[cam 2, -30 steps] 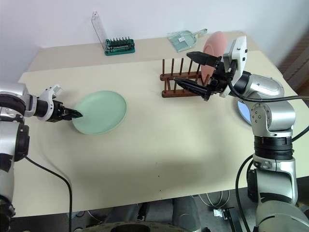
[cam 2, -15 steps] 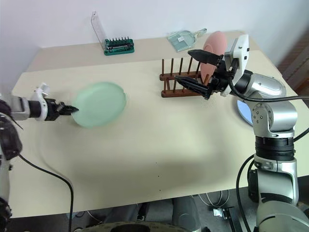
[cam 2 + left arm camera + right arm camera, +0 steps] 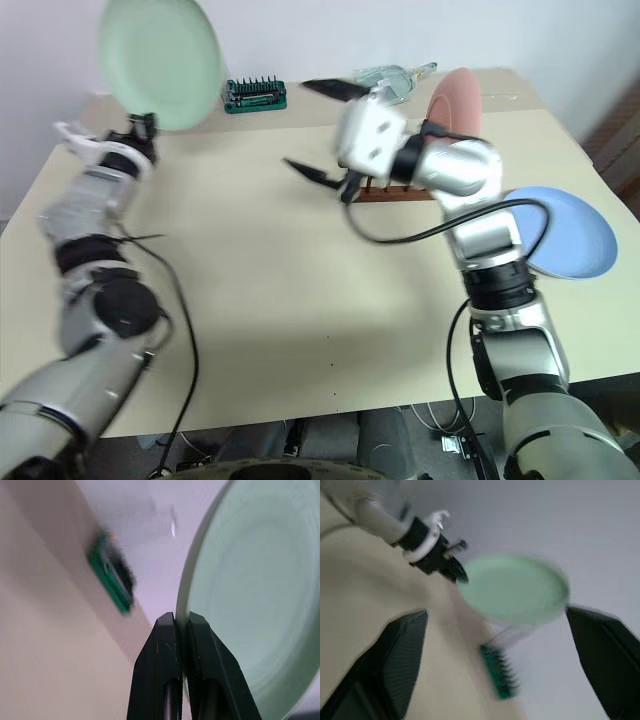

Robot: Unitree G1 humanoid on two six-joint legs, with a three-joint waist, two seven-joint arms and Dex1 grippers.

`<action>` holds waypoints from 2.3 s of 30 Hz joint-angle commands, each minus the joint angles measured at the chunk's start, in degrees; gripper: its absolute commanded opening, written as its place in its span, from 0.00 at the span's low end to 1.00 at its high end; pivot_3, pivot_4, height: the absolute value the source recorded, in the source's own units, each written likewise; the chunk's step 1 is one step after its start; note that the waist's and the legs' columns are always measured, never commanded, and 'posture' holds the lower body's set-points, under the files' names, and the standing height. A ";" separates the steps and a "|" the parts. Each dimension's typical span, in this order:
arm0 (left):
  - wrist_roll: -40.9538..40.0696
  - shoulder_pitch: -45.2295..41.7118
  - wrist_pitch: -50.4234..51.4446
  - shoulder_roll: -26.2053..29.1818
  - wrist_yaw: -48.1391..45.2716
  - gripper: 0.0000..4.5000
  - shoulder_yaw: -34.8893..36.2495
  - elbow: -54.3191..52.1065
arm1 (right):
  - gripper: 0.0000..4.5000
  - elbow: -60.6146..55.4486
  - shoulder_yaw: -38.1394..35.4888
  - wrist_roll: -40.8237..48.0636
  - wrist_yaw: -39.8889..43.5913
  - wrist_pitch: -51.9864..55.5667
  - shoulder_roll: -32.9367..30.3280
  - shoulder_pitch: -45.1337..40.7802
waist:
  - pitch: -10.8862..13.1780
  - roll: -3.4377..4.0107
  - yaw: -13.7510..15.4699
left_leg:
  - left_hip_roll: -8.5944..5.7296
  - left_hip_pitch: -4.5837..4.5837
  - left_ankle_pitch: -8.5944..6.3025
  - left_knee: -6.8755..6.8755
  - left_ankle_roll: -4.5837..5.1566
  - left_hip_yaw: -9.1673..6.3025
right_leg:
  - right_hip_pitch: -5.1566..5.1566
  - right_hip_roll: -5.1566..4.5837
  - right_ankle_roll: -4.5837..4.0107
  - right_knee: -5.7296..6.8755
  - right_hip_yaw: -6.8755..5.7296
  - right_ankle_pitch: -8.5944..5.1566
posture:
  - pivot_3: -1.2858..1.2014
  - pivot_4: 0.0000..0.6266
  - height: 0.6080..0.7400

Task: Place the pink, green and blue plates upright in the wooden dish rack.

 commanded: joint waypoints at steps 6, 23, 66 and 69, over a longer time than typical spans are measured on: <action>-4.29 1.96 -3.84 -12.78 6.17 0.01 -15.57 -20.25 | 1.00 7.19 4.18 -28.34 -22.33 -11.80 -3.37 -3.52 | 0.04 -0.09 -0.14 | 0.14 0.29 0.01 -0.25 -0.02 0.54 | 0.00 0.08 -0.01 0.00 0.29 0.00 | 0.52 0.24 1.00; -7.15 12.15 -2.61 -13.90 10.50 0.01 -35.72 -30.53 | 1.00 14.12 6.48 -39.82 -34.06 -5.16 0.65 -8.05 | 0.04 -0.09 0.04 | 0.25 0.35 0.01 -0.38 0.00 0.69 | 0.15 0.24 -0.09 -0.72 0.34 0.22 | 0.52 0.24 1.00; 15.16 13.62 -18.50 26.59 -41.56 0.99 -48.79 -17.62 | 0.00 11.44 -39.15 65.75 -4.12 47.19 1.69 -19.04 | 0.03 0.23 -0.21 | 0.63 0.21 0.00 -0.52 0.01 0.59 | 0.12 0.49 -0.37 -0.88 0.15 0.45 | 0.52 0.24 1.00; 10.31 14.62 -14.60 26.31 -46.13 0.99 -47.23 -19.51 | 0.00 10.35 -42.99 76.14 -7.86 57.55 2.29 -18.34 | 0.00 0.37 -0.42 | 0.68 0.19 -0.01 -0.58 0.02 0.67 | 0.04 0.48 -0.37 -0.86 0.17 0.45 | 0.52 0.24 1.00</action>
